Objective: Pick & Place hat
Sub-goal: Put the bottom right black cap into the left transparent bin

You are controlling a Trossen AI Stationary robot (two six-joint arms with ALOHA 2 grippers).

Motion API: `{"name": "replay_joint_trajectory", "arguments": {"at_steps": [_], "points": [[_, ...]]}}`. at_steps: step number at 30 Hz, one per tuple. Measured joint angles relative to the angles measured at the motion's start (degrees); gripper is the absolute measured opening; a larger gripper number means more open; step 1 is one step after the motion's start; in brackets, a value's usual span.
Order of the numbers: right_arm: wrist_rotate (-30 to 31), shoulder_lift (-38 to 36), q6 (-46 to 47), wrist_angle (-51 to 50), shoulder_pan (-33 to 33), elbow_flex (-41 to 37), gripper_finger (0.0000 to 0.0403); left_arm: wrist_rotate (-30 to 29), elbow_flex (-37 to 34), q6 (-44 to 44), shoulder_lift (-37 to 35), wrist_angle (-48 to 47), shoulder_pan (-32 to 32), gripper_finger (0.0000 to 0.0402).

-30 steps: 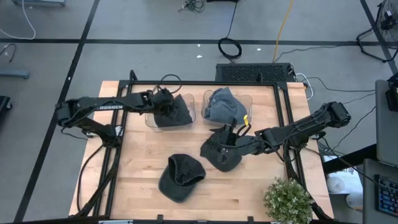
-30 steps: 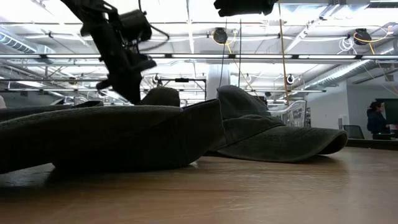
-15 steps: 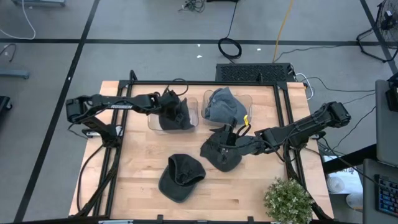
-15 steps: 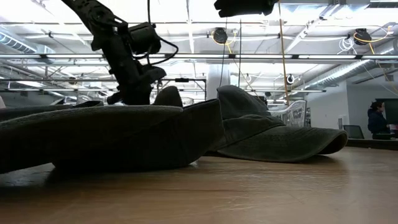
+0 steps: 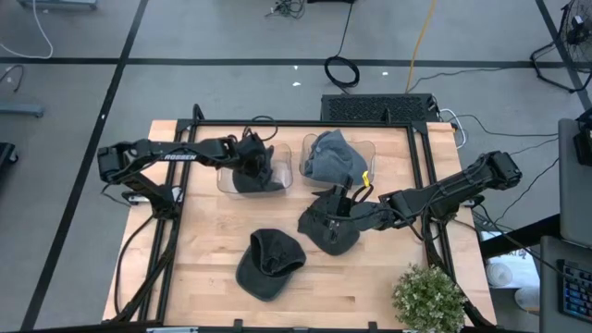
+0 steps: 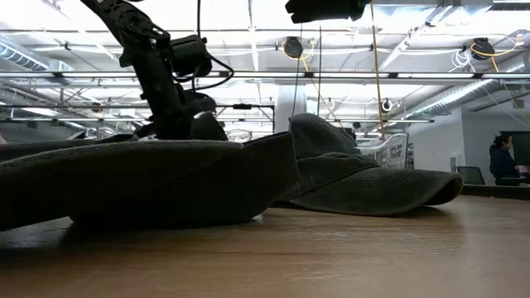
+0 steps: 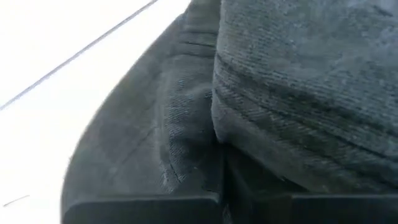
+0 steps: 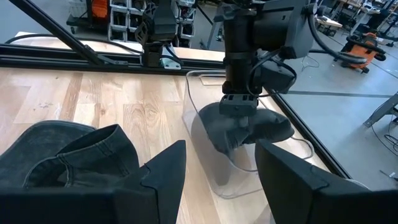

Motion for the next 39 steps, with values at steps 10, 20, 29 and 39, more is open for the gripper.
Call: {"name": "replay_joint_trajectory", "arguments": {"at_steps": [10,20,29,39], "points": [[0.00,0.00,-0.02,-0.47,-0.04,0.00,0.0180,3.63,2.10,0.62,-7.08,-2.06,-0.87,0.0002],[-1.25,0.02,0.44,-0.66,-0.02,0.00,0.0180,-5.33,-1.68,-2.95,-8.48,-9.83,-3.15,0.0001],[-1.25,0.02,1.30,-0.44,-0.04,0.00,0.0180,-4.80,-8.78,-3.78,-7.02,-0.46,-1.22,0.0001],[-1.18,0.02,1.08,0.12,-0.15,-1.42,0.0180,-1.02,-3.45,-2.91,-12.54,-2.47,-1.25,0.0003]]}}
